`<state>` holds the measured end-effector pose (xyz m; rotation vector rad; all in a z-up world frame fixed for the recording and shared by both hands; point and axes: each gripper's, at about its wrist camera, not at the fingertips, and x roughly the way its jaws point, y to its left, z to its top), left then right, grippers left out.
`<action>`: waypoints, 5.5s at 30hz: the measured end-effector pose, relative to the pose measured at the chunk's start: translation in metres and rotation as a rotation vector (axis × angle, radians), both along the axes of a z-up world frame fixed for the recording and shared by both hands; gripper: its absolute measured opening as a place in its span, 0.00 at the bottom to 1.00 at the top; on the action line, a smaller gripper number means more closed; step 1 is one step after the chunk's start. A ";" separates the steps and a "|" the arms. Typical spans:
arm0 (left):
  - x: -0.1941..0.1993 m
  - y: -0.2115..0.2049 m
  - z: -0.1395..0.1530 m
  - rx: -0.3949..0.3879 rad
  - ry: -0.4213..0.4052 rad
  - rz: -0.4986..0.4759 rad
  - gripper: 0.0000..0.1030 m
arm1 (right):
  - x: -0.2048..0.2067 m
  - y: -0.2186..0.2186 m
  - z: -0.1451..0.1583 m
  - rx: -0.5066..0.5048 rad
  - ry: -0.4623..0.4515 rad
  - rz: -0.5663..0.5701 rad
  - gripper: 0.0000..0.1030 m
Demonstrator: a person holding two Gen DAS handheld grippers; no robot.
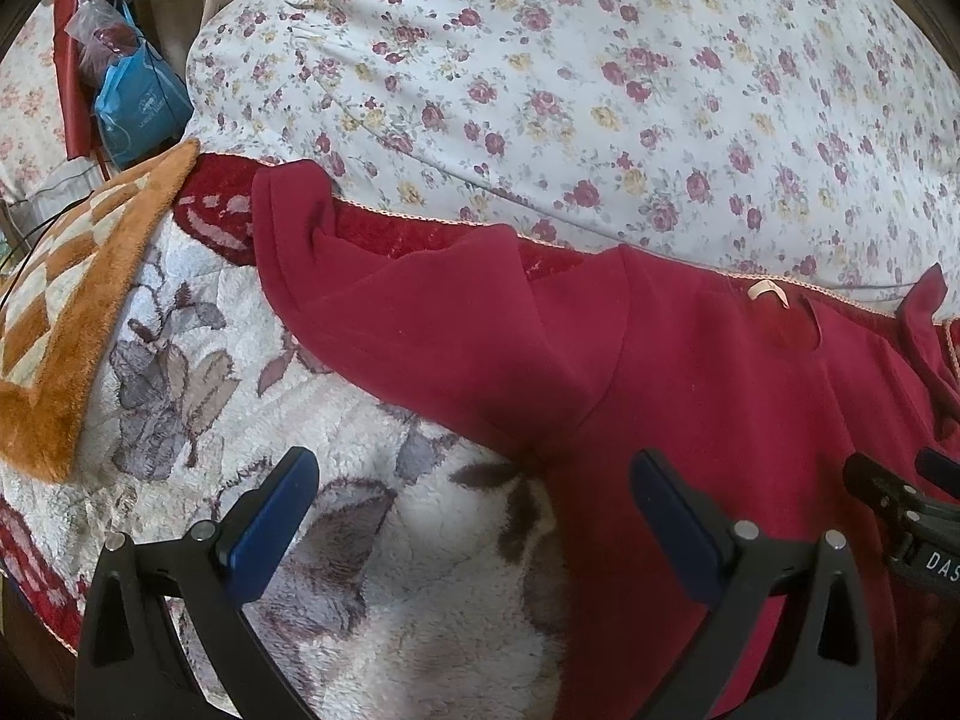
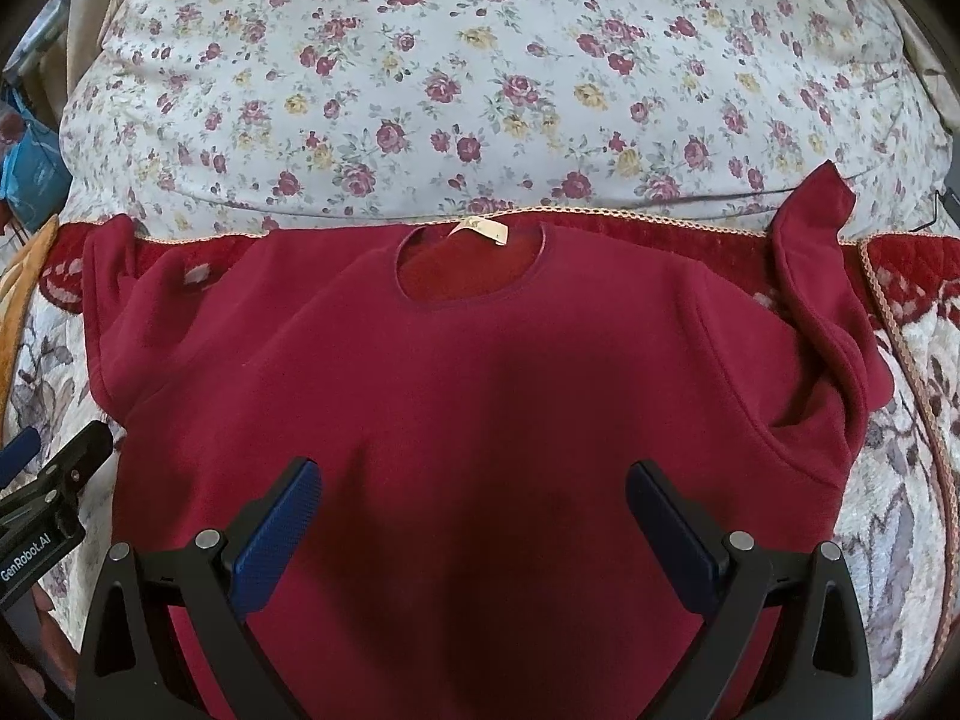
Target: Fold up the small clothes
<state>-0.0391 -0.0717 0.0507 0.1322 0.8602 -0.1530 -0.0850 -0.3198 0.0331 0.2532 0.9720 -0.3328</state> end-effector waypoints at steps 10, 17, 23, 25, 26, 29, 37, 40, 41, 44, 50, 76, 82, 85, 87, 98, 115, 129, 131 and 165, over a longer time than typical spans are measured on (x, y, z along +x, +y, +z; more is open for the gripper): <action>0.000 0.001 0.000 0.008 -0.002 0.001 1.00 | 0.005 -0.002 -0.004 0.006 -0.018 -0.036 1.00; 0.001 0.001 0.000 0.006 0.001 -0.001 1.00 | 0.011 -0.002 -0.007 0.009 -0.016 -0.035 1.00; 0.002 0.000 -0.001 0.010 0.004 0.001 1.00 | 0.022 0.002 -0.009 -0.017 -0.021 -0.032 1.00; 0.003 0.001 -0.002 0.008 0.008 0.004 1.00 | 0.025 0.004 -0.011 -0.026 -0.019 -0.032 1.00; 0.003 0.001 -0.002 0.007 0.009 0.006 1.00 | 0.026 0.005 -0.013 -0.030 -0.015 -0.030 1.00; 0.004 0.001 -0.002 0.010 0.010 0.005 1.00 | 0.028 0.008 -0.014 -0.039 -0.010 -0.023 1.00; 0.005 0.001 -0.004 0.008 0.015 0.007 1.00 | 0.032 0.011 -0.013 -0.026 -0.018 -0.011 1.00; 0.005 0.001 -0.004 0.007 0.018 0.008 1.00 | 0.033 0.011 -0.015 -0.019 -0.010 -0.010 1.00; 0.005 0.001 -0.004 0.007 0.019 0.008 1.00 | 0.033 0.011 -0.015 -0.016 -0.010 -0.008 1.00; 0.005 0.001 -0.004 0.009 0.018 0.008 1.00 | 0.033 0.011 -0.016 -0.019 -0.011 -0.008 1.00; 0.005 0.003 -0.003 0.008 0.023 0.015 1.00 | 0.033 0.013 -0.020 -0.015 -0.002 -0.007 1.00; 0.212 0.133 0.009 0.037 -0.001 0.410 0.86 | 0.049 0.030 -0.033 0.031 0.000 0.083 1.00; 0.252 0.122 -0.020 0.197 -0.016 0.413 0.77 | 0.051 0.028 -0.034 0.043 -0.003 0.085 1.00; 0.256 0.111 -0.023 0.215 -0.031 0.357 0.39 | 0.052 0.029 -0.035 0.035 0.001 0.088 1.00; 0.262 0.109 -0.031 0.135 0.049 0.288 0.08 | 0.053 0.029 -0.035 0.036 0.001 0.088 1.00; 0.189 0.104 0.047 -0.215 0.035 0.080 0.06 | 0.049 0.024 -0.031 0.075 -0.029 0.085 1.00; 0.005 -0.140 -0.004 -0.236 0.243 -0.339 0.15 | -0.043 -0.083 0.036 0.086 -0.095 -0.120 1.00; -0.007 -0.022 0.020 0.091 -0.016 -0.080 0.85 | 0.004 -0.055 -0.005 0.205 -0.049 0.038 0.81; 0.009 -0.008 -0.002 0.112 0.032 -0.027 0.85 | 0.024 -0.044 -0.019 0.175 0.009 0.070 0.66; 0.028 -0.003 -0.012 0.096 0.095 0.026 0.85 | 0.082 0.044 0.027 0.105 -0.078 0.395 0.52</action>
